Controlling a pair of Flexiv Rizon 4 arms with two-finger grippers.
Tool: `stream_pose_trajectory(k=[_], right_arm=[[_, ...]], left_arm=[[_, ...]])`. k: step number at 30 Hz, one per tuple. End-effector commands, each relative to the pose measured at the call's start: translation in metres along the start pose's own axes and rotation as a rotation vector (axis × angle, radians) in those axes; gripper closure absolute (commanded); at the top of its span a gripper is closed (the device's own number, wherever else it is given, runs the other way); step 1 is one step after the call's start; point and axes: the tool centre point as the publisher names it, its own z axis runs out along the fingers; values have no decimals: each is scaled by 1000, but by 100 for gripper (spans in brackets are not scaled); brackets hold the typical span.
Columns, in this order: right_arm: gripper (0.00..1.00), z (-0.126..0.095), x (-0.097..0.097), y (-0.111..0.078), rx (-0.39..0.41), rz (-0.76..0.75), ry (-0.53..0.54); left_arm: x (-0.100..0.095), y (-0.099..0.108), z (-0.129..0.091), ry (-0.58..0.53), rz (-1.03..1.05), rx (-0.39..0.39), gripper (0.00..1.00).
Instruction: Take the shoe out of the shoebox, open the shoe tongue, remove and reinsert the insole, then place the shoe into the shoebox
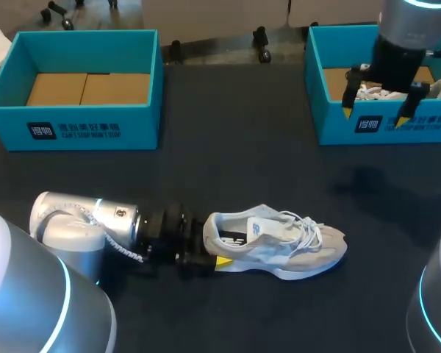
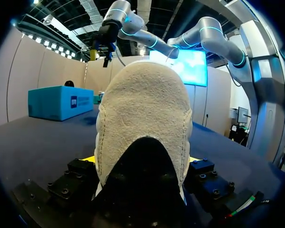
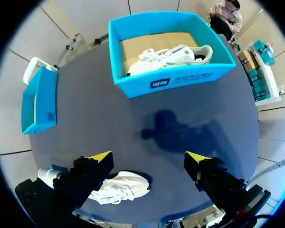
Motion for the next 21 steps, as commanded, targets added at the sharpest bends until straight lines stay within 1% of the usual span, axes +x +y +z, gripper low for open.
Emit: stream_pose_trajectory(k=[1, 11, 13, 16, 18, 21], right_arm=[[0, 0, 2, 4, 5, 0, -4], [0, 0, 2, 4, 5, 0, -4], [0, 2, 20, 1, -7, -9, -22], [0, 5, 46, -14, -20, -13, -38], [0, 5, 58, -26, -20, 5, -66], [0, 5, 72, -47, -35, 21, -68]], left_arm=[[-1, 1, 0, 1, -1, -3, 100], [-1, 1, 0, 1, -1, -3, 100], [-1, 1, 0, 1, -1, -3, 100], [-1, 1, 0, 1, -1, -3, 100], [-1, 1, 0, 1, -1, -3, 100], [-1, 1, 0, 1, -1, -3, 100]])
